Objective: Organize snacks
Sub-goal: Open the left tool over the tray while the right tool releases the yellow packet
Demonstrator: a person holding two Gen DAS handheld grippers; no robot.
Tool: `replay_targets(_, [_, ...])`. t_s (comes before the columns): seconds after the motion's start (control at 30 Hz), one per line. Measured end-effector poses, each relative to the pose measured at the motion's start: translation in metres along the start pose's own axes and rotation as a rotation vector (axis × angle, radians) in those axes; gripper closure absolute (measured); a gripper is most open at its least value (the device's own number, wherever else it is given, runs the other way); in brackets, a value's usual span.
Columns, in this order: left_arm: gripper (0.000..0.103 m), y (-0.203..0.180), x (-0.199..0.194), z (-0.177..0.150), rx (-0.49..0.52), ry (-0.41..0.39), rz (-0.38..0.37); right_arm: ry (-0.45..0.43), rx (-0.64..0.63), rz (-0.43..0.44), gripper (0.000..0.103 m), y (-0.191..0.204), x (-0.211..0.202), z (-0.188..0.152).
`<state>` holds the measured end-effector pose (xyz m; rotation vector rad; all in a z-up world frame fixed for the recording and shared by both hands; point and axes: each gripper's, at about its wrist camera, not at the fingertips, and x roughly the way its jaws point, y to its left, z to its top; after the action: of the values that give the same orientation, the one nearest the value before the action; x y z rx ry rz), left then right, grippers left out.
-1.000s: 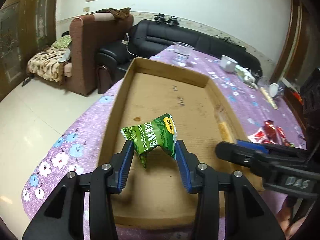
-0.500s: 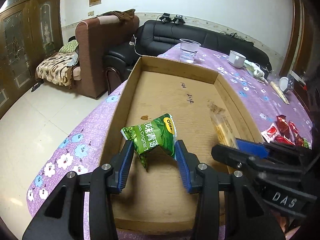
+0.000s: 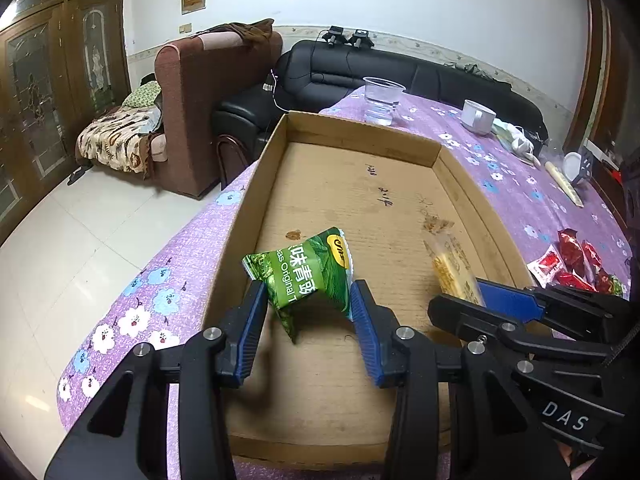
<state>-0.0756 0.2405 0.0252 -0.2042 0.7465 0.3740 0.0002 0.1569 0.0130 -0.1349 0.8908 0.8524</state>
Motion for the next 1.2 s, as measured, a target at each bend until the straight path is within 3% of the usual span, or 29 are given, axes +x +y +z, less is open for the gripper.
replay_targets(1.2, [0.061,0.0007,-0.006,-0.0016,0.015,-0.019,0.006,-0.02,-0.002,-0.007,0.066,-0.0023,-0.0074,-0.0027])
